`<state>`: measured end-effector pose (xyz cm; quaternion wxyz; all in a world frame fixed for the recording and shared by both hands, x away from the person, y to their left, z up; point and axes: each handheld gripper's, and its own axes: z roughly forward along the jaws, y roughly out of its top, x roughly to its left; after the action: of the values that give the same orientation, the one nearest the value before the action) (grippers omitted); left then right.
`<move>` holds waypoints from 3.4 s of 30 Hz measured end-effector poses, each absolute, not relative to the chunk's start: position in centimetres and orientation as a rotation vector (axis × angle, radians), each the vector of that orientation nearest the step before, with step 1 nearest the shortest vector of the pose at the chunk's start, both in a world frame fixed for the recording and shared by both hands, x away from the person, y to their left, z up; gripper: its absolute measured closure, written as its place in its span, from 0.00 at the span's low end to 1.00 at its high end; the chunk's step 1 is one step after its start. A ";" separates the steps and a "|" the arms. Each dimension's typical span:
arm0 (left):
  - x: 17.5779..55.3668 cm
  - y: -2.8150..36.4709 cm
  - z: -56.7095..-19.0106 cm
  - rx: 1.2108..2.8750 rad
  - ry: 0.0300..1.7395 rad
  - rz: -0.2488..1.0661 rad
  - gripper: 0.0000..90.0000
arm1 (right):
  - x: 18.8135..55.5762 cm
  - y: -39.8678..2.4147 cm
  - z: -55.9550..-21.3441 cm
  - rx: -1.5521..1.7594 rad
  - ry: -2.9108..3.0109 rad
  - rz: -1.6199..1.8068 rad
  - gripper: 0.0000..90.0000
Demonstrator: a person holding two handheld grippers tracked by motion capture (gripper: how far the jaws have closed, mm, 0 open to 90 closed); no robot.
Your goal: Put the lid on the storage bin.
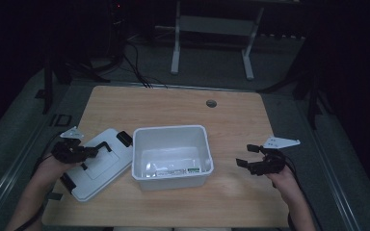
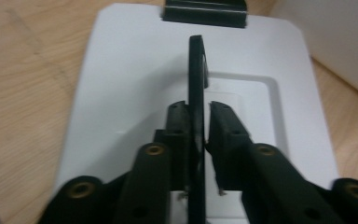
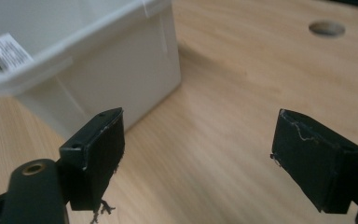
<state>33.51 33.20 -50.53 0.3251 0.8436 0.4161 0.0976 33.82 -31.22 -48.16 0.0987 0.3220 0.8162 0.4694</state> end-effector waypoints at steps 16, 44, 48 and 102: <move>32.7 34.8 -48.7 2.164 1.072 0.242 0.93 | 31.7 -33.6 -52.4 1.092 2.424 1.448 0.19; 31.1 32.9 -38.1 2.233 0.950 0.461 0.93 | 32.0 -33.3 -54.6 1.115 2.421 1.361 0.19; 31.3 33.0 -36.7 2.220 0.942 0.480 0.93 | 32.0 -33.2 -54.6 1.115 2.423 1.365 0.19; 36.8 15.7 -35.7 2.271 0.401 0.183 0.93 | 31.9 -33.1 -55.0 1.102 2.440 1.346 0.19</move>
<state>36.79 15.66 -35.69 0.4022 0.8988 0.1587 0.0724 31.86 -33.14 -55.03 0.0728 0.3667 0.8121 0.4479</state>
